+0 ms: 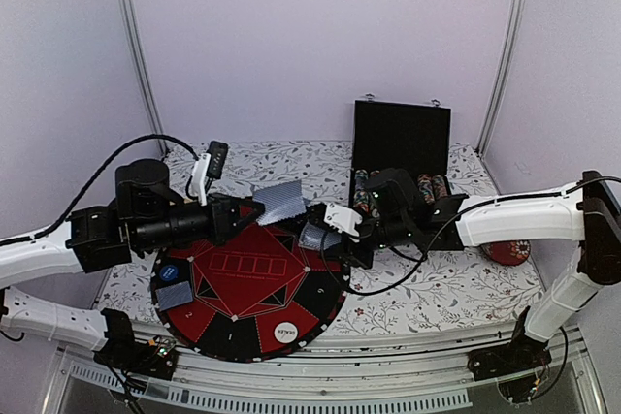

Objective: Distribute texas hold em gaming equipment
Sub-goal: Pick up the poker card from the face-down deck piles, then distribute the poker card in the big blind area.

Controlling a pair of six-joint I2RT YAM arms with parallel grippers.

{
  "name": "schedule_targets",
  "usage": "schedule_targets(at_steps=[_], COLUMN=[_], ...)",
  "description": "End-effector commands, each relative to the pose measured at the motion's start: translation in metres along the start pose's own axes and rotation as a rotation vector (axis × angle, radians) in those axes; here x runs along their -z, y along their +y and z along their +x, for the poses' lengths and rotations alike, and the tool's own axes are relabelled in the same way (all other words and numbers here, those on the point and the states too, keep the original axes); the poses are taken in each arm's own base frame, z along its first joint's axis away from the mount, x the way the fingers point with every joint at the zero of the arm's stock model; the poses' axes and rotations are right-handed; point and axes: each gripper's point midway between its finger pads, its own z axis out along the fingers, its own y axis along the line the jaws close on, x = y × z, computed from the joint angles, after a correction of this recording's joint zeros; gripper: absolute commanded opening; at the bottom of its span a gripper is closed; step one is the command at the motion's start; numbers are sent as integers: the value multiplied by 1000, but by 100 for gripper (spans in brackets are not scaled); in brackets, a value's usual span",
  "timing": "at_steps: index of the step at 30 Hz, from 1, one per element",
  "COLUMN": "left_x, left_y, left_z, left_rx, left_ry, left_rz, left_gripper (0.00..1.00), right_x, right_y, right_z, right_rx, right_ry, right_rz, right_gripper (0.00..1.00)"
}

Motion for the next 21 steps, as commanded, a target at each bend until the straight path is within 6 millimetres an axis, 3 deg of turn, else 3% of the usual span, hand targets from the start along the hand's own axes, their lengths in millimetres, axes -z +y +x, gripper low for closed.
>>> schedule_targets(at_steps=[1, 5, 9, 11, 17, 21], left_x=[10, 8, -11, -25, -92, -126], left_y=[32, 72, 105, 122, 163, 185], left_z=[-44, -61, -63, -64, -40, -25], left_rx=[154, 308, 382, 427, 545, 641], left_ry=[-183, -265, -302, -323, -250, -236], left_rz=[-133, -232, -265, -261, -230, -187], left_gripper=[0, 0, 0, 0, 0, 0], right_x=[0, 6, 11, 15, 28, 35], right_y=[-23, -34, -38, -38, -42, -42], right_z=[12, 17, 24, 26, 30, 35], right_rx=[-79, -136, -182, -204, -264, -302], right_ry=[37, 57, 82, 89, 113, 138], right_rz=[71, 118, 149, 161, 205, 223], right_gripper=[38, 38, 38, 38, 38, 38])
